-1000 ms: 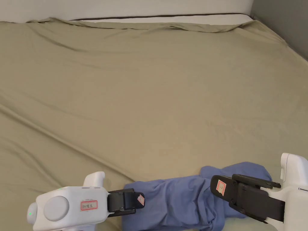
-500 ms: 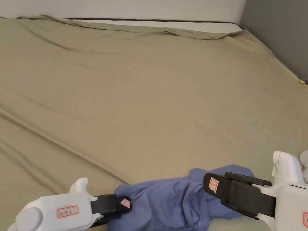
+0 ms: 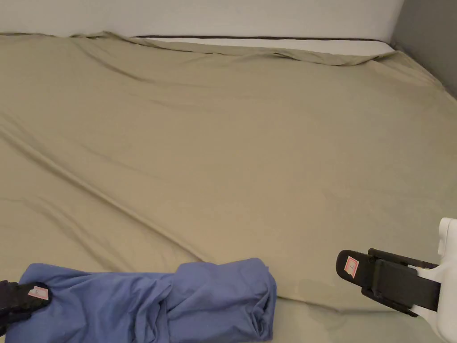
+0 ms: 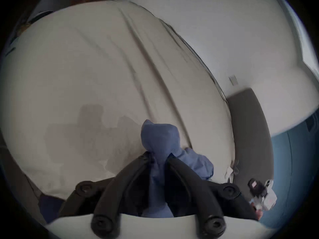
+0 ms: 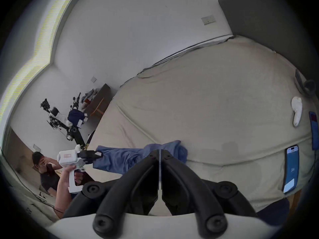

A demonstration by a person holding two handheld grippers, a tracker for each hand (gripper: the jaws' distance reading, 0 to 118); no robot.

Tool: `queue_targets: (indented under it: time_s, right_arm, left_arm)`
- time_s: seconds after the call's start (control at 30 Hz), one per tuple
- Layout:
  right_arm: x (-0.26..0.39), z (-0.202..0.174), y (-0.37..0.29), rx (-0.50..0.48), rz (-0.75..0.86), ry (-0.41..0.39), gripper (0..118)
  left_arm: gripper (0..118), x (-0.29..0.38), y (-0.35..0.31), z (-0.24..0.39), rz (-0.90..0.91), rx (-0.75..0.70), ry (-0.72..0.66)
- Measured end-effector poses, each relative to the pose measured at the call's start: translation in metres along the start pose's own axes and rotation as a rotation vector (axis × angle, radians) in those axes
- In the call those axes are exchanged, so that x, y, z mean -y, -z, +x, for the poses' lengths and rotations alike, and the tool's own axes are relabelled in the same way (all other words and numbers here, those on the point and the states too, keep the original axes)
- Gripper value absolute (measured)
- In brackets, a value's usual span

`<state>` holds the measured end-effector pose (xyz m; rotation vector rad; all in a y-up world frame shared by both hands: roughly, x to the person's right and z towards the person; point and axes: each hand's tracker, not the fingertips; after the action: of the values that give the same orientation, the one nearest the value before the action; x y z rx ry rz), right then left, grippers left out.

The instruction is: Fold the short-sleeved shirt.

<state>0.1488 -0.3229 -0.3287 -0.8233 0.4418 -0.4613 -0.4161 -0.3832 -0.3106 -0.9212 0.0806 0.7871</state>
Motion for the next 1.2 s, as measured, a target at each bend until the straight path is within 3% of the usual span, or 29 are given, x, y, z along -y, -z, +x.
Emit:
queue_targets:
  time_s: [0.17,0.27,0.37,0.5,0.63,0.67,0.7,0.73,0.77,0.83,0.9,0.97,1.0,1.03,1.07,1.2]
  right_arm:
    - [0.003,-0.002,0.013,0.005,-0.035,-0.008,4]
    - [0.002,-0.002,0.015,-0.005,-0.036,0.001,4]
    - [0.003,-0.001,0.016,-0.008,-0.037,0.005,4]
    - [0.005,0.005,0.013,0.009,-0.049,-0.006,4]
    - [0.009,0.013,0.013,0.008,-0.063,-0.001,4]
    - [0.010,0.014,0.013,0.005,-0.065,-0.002,4]
    - [0.011,0.015,0.013,-0.001,-0.066,-0.004,4]
    - [0.011,0.015,0.014,-0.017,-0.065,-0.008,4]
    - [0.010,0.014,0.015,-0.034,-0.062,-0.010,4]
    - [0.009,0.013,0.016,-0.060,-0.048,-0.013,4]
    - [0.008,0.011,0.016,-0.088,-0.029,-0.019,4]
    - [0.006,0.011,0.019,-0.095,-0.022,-0.010,4]
    - [0.005,0.011,0.022,-0.095,-0.022,-0.002,4]
    - [0.005,0.012,0.026,-0.098,-0.024,0.007,4]
    - [0.006,0.013,0.030,-0.108,-0.028,0.014,4]
    - [0.006,0.021,0.050,-0.115,-0.061,0.067,4]
  left_arm:
    - [10,0.037,0.024,0.088,-0.091,0.267,0.000]
    - [10,0.068,0.073,0.152,-0.168,0.381,0.076]
    - [10,0.099,0.143,0.191,-0.269,0.332,0.206]
    - [18,0.139,0.233,0.187,-0.380,0.177,0.315]
    - [27,0.139,0.225,0.177,-0.300,0.270,0.302]
    - [32,0.134,0.216,0.178,-0.319,0.321,0.278]
    - [53,0.129,0.203,0.176,-0.332,0.380,0.262]
    - [94,0.124,0.189,0.176,-0.335,0.417,0.251]
    - [113,0.119,0.171,0.175,-0.313,0.441,0.262]
    - [115,0.109,0.136,0.172,-0.214,0.469,0.307]
    - [115,0.110,0.119,0.168,-0.111,0.390,0.361]
    - [105,0.120,0.121,0.170,-0.092,0.284,0.402]
    - [80,0.125,0.132,0.174,-0.136,0.289,0.434]
    - [23,0.133,0.144,0.179,-0.211,0.318,0.450]
    - [6,0.144,0.158,0.183,-0.255,0.306,0.465]
    - [6,0.190,0.225,0.190,-0.398,0.183,0.555]
